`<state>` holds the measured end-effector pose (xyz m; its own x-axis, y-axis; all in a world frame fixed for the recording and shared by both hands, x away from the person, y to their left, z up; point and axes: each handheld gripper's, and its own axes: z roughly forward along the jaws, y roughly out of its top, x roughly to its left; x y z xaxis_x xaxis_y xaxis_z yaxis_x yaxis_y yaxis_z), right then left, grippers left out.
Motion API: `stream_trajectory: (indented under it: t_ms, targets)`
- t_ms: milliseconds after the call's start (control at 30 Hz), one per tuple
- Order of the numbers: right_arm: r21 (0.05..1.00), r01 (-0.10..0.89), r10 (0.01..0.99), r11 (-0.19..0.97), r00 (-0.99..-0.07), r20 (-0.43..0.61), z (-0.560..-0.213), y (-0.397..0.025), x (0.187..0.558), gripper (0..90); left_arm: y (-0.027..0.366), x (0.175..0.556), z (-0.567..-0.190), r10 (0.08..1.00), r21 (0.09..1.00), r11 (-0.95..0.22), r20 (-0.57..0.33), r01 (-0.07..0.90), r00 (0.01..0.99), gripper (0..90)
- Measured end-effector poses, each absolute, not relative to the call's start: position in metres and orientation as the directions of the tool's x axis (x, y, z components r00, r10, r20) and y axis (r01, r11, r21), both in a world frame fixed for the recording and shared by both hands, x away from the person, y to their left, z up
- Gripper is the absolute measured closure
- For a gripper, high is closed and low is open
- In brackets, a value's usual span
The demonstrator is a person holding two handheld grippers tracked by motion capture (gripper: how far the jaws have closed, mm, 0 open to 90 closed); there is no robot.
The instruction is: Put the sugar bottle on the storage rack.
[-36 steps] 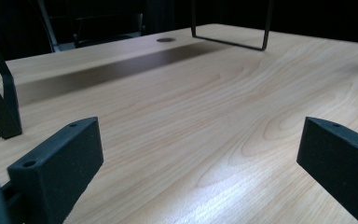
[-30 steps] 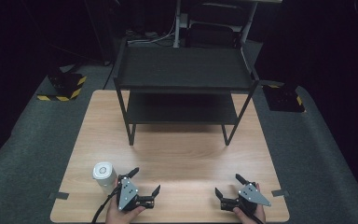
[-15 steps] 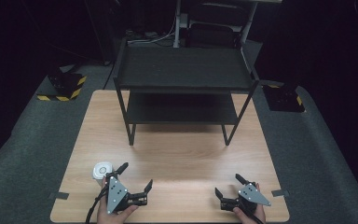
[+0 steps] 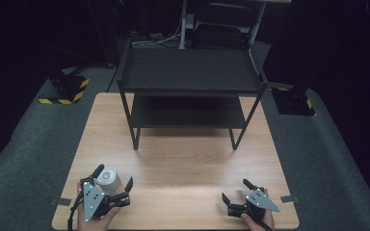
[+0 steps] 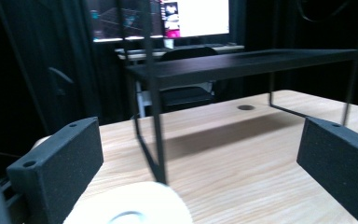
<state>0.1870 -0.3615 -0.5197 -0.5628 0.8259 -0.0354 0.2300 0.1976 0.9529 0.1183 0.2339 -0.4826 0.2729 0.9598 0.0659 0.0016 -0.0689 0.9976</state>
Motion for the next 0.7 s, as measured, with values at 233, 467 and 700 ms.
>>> stream_trajectory:
  t_ms: [233, 467, 700]
  targets:
    - [0.953, 0.233, 0.827, 0.196, -0.562, -0.033, -0.52, -0.361, 0.188, 0.0, 0.236, 0.114, -0.494, 0.973, 0.995, -0.097, 0.088, 0.031, 0.214, 0.5]
    - [0.952, 0.238, 0.829, 0.193, -0.559, -0.028, -0.519, -0.361, 0.189, 0.0, 0.236, 0.113, -0.506, 0.979, 0.993, -0.1, 0.087, 0.061, 0.185, 0.5]
    - [0.952, 0.241, 0.828, 0.19, -0.56, -0.024, -0.519, -0.361, 0.191, 0.0, 0.24, 0.112, -0.519, 0.985, 0.992, -0.06, 0.041, 0.109, 0.168, 0.5]
